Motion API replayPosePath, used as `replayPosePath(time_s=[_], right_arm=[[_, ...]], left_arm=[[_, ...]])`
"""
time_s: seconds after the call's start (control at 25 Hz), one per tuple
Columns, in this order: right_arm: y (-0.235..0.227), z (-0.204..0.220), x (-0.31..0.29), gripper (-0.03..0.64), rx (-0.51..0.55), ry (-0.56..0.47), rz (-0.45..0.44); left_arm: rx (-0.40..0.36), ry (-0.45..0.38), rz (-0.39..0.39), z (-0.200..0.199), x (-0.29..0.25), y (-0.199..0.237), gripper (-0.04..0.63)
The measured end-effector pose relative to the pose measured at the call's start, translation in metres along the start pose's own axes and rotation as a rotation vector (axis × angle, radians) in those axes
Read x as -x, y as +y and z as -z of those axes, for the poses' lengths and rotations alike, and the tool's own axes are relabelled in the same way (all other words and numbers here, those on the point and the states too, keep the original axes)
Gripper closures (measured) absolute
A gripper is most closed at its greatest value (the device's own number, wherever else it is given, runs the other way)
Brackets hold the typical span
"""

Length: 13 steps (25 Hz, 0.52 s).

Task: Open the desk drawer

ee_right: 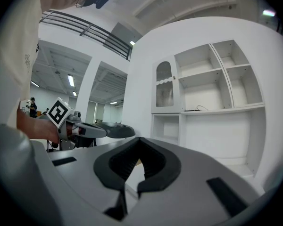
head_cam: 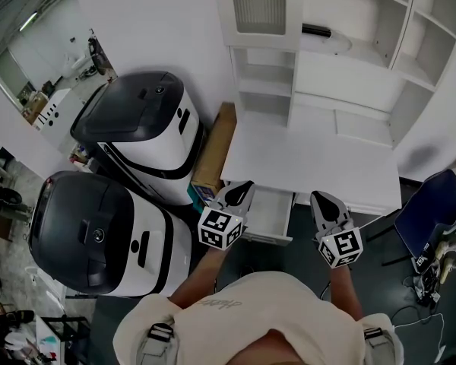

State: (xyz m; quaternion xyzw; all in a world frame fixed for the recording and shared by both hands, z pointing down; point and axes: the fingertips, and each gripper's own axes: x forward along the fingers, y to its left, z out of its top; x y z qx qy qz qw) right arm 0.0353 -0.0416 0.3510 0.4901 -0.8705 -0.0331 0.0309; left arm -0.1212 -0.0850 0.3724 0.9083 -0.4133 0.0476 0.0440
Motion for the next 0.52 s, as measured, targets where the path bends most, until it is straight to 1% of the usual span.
replayPosePath(time_s=[0.52], right_arm=[[-0.0063, 0.0075, -0.0015, 0.621, -0.009, 0.015, 0.023]], left_arm=[[0.016, 0.02, 0.017, 0.009, -0.0082, 0.0014, 0.575]])
